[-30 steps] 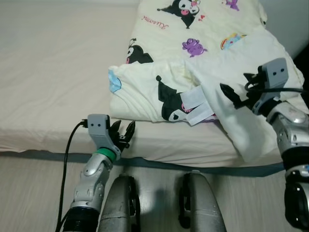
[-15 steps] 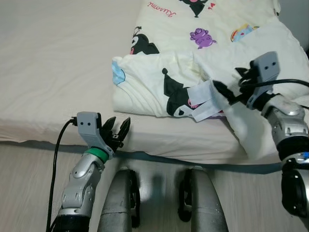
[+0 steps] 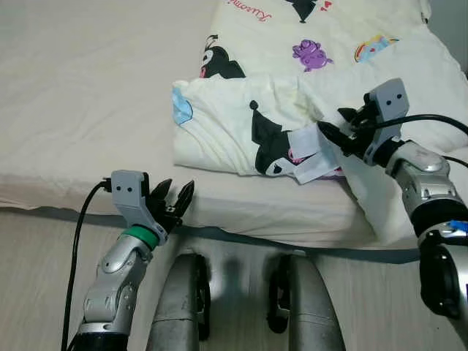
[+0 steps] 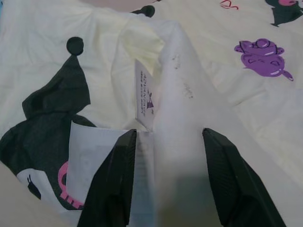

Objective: Clean up the room

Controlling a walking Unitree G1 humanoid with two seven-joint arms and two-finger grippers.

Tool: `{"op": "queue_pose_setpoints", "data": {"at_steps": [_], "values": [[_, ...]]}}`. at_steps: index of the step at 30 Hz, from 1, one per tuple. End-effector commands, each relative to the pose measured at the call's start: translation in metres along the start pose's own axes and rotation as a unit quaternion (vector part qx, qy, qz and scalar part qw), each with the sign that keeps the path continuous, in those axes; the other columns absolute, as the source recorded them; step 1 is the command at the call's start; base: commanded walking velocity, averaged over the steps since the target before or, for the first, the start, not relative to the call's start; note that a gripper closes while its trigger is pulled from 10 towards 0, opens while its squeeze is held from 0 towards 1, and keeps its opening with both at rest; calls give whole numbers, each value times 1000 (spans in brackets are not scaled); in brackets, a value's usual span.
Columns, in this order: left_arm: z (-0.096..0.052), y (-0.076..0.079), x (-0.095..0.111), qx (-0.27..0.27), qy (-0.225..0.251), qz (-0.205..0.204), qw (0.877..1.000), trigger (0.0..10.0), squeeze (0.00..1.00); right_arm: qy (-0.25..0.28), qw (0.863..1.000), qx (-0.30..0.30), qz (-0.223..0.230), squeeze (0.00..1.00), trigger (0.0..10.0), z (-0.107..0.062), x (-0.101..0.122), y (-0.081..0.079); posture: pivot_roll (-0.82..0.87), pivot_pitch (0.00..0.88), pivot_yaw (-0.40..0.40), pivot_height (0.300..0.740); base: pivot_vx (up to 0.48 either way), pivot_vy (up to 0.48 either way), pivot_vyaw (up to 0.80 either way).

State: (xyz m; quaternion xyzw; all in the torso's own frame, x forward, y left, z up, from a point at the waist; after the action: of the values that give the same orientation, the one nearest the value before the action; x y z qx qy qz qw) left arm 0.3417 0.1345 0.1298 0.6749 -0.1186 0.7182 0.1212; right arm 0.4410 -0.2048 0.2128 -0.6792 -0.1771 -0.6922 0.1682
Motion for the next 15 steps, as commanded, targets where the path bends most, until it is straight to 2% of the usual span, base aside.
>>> {"op": "queue_pose_setpoints", "data": {"at_steps": [1,15], "values": [[-5,1,-8,2,-14,-9,1000,10000,0,-16,1000,1,-1,0,0,-2,-8,1,148,345,59,628,0,0,0],[-4,5,-8,-8,-16,-12,1000,10000,0,-21,1000,4,1,0,0,-6,-11,3,141,329,67,628,0,0,0]]}}
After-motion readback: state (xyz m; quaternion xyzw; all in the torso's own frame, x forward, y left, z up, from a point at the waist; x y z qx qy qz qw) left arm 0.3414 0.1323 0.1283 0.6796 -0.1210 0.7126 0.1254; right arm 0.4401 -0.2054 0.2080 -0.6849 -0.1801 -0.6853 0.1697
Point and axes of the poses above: a point about 5 cm out from each wrist's last joint towards the gripper, its own z axis pointing out of the wrist towards the gripper, its own x axis along the axis of the wrist's last joint, y = z × x, the point moved 6 cm from there along z, pointing out of the wrist towards the gripper, and after that the axes turned 14 degrees about z, right-handed, at the moved point
